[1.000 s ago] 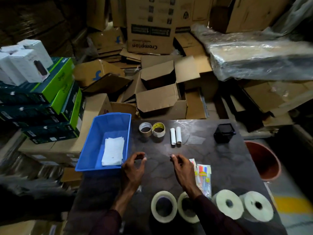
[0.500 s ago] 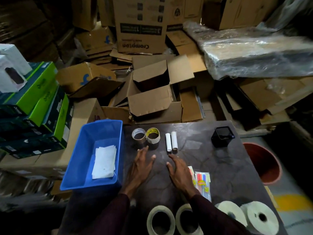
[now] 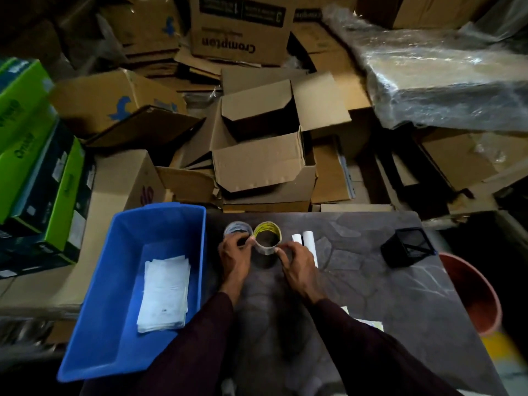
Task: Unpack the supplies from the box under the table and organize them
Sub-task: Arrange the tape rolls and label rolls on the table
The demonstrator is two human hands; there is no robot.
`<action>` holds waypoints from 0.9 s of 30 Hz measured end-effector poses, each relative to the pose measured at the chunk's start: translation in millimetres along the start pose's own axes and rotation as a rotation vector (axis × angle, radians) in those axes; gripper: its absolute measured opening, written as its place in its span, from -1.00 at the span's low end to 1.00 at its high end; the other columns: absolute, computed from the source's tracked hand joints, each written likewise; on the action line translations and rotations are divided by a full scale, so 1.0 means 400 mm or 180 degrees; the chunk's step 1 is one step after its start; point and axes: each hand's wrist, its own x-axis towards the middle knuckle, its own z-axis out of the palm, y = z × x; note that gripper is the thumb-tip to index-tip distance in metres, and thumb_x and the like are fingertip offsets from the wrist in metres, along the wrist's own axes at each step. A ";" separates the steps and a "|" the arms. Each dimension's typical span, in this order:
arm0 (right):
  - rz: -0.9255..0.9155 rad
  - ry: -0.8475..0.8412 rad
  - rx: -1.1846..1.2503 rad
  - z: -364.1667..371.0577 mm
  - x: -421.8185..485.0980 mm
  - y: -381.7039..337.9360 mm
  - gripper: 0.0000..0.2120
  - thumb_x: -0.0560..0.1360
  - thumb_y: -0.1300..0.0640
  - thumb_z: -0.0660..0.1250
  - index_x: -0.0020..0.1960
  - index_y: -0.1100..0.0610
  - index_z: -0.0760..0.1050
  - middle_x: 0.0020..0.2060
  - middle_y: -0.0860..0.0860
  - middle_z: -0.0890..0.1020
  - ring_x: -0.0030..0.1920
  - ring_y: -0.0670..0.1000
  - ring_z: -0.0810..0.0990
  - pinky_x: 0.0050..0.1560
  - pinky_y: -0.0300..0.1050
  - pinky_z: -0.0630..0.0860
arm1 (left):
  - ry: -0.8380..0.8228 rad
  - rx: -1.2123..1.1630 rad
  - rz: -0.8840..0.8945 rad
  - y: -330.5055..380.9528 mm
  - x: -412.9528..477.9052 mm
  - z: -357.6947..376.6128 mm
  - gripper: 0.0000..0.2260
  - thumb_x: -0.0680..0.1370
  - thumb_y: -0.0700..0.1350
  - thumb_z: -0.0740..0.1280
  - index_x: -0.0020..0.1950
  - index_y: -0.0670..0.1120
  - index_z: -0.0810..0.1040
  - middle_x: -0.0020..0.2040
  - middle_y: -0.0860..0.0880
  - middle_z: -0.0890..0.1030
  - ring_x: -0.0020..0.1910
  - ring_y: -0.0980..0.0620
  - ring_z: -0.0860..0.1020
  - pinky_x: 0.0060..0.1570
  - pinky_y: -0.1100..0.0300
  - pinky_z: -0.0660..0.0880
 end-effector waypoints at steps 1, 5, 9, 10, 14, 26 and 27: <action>0.0039 0.0001 0.0115 0.008 0.013 -0.002 -0.82 0.55 0.04 0.38 0.12 0.06 0.63 0.05 -0.01 0.68 0.09 -0.01 0.59 0.17 -0.06 0.52 | 0.0052 -0.0069 -0.0052 -0.007 0.010 0.010 -0.73 0.47 -0.11 0.46 0.16 -0.10 0.63 0.21 -0.12 0.58 0.23 -0.13 0.52 0.24 0.10 0.44; 0.0173 0.0014 0.0405 0.035 0.052 -0.002 -0.62 0.52 0.06 0.44 0.31 0.09 0.53 0.22 0.04 0.61 0.20 -0.07 0.51 0.28 -0.14 0.42 | -0.0010 0.0134 -0.0273 -0.032 0.051 0.035 -0.41 0.49 0.01 0.44 0.49 -0.03 0.35 0.55 -0.09 0.21 0.54 -0.15 0.10 0.50 -0.07 0.10; 0.0151 -0.0486 0.0175 0.062 0.088 0.017 -0.25 0.49 -0.13 0.43 0.57 0.01 0.19 0.55 -0.01 0.25 0.54 -0.04 0.16 0.49 -0.16 0.07 | -0.0409 0.0470 -0.0120 -0.049 0.084 0.041 -0.17 0.49 0.14 0.41 0.60 0.03 -0.01 0.61 -0.02 -0.05 0.58 -0.08 -0.09 0.53 -0.07 -0.03; 0.0069 -0.0623 -0.0019 0.068 0.098 0.022 -0.18 0.48 -0.18 0.41 0.60 0.00 0.10 0.59 -0.02 0.16 0.58 -0.02 0.06 0.52 -0.13 0.01 | -0.0529 0.0501 -0.0081 -0.054 0.092 0.041 -0.14 0.48 0.14 0.42 0.60 0.04 -0.04 0.61 0.00 -0.07 0.58 -0.07 -0.09 0.53 -0.06 -0.02; -0.0261 -0.1010 -0.0461 0.072 0.138 0.032 -0.10 0.49 -0.19 0.39 0.62 0.00 -0.05 0.62 0.01 0.00 0.61 0.03 -0.06 0.57 -0.01 0.00 | -0.0774 0.0352 -0.0149 -0.070 0.127 0.040 -0.08 0.40 0.04 0.53 0.59 0.02 0.02 0.61 -0.03 0.00 0.57 -0.07 0.02 0.53 -0.04 0.06; -0.0104 -0.1493 -0.0090 0.064 0.186 0.040 -0.06 0.47 -0.12 0.46 0.63 0.07 -0.03 0.58 0.07 0.14 0.56 0.06 0.15 0.49 -0.11 0.15 | -0.1279 0.0318 -0.0218 -0.060 0.159 -0.005 -0.17 0.37 -0.14 0.57 0.55 -0.04 0.23 0.52 -0.08 0.16 0.47 -0.08 0.24 0.33 0.23 0.22; -0.0104 -0.1536 -0.0100 0.062 0.190 0.042 -0.04 0.46 -0.14 0.47 0.63 0.07 -0.04 0.58 0.07 0.14 0.56 0.05 0.15 0.47 -0.15 0.14 | -0.1293 0.0343 -0.0235 -0.057 0.159 -0.006 -0.15 0.36 -0.16 0.58 0.55 -0.04 0.23 0.52 -0.08 0.16 0.47 -0.09 0.24 0.33 0.24 0.23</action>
